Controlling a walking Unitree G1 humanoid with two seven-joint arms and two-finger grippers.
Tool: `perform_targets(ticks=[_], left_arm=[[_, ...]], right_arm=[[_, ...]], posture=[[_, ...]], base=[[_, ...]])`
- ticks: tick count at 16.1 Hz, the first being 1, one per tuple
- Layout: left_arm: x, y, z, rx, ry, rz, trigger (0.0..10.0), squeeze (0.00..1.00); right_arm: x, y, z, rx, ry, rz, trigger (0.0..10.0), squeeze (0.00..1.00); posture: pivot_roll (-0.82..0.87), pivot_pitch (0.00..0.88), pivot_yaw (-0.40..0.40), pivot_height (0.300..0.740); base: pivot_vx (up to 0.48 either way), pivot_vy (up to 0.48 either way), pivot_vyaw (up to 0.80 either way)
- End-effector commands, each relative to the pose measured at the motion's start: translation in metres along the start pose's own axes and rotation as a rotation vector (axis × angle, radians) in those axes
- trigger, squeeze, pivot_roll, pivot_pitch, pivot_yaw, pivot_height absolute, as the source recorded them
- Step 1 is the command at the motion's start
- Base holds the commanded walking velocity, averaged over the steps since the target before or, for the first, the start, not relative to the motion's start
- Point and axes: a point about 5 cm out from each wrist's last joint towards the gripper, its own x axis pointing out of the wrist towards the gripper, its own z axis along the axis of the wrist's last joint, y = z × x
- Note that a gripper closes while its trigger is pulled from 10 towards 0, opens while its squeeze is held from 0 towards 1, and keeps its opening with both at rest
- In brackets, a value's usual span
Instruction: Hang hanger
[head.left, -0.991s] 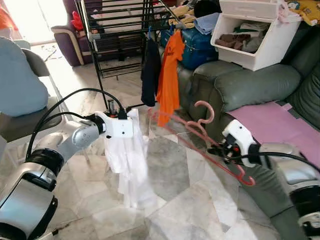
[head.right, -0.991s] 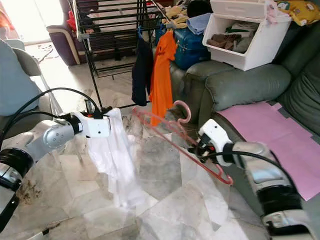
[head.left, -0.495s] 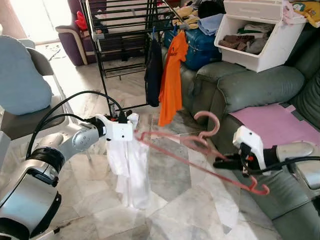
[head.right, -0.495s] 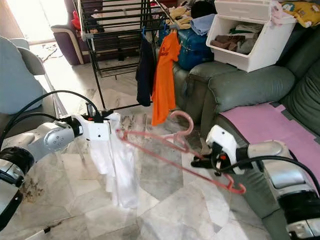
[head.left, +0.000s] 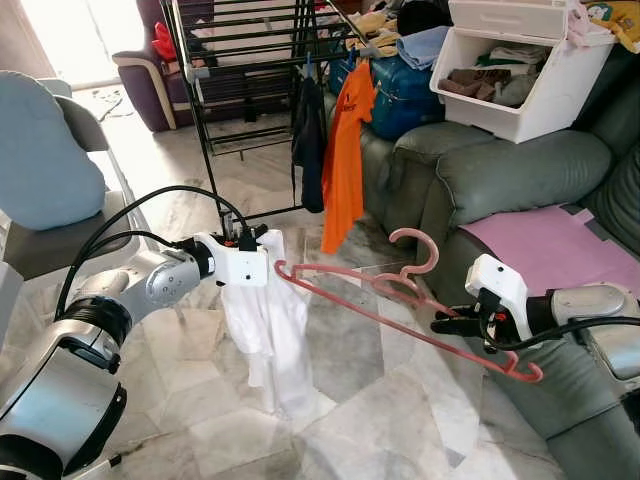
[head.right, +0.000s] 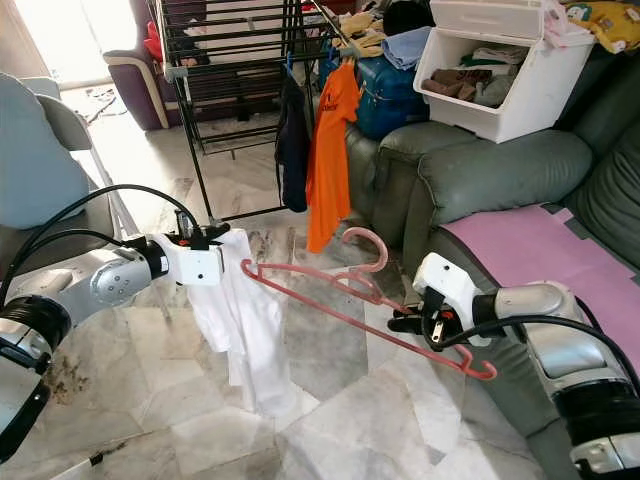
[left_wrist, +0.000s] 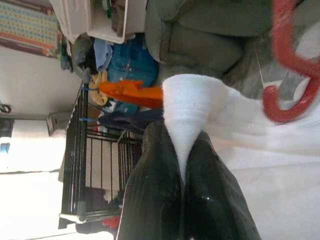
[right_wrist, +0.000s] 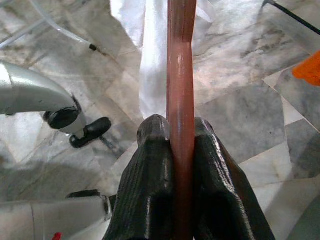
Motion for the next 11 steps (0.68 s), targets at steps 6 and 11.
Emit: perform_targets(ticks=[6,11], left_arm=[[0.002,0.013,0.012,-0.003,-0.102,0.092,10.0,0.00],[0.000,-0.010,0.006,0.010,-0.052,-0.021,10.0,0.00]], right_arm=[[0.011,-0.002,0.000,-0.017,-0.006,-0.005,10.0,0.00],[-0.002,-0.013,0.033,-0.097,-0.142,-0.024,10.0,0.00]], posture=[[-0.09,0.000,0.039,0.740],[-0.09,0.000,0.042,0.740]], base=[[0.000,0.000,0.00],[0.000,0.000,0.00]])
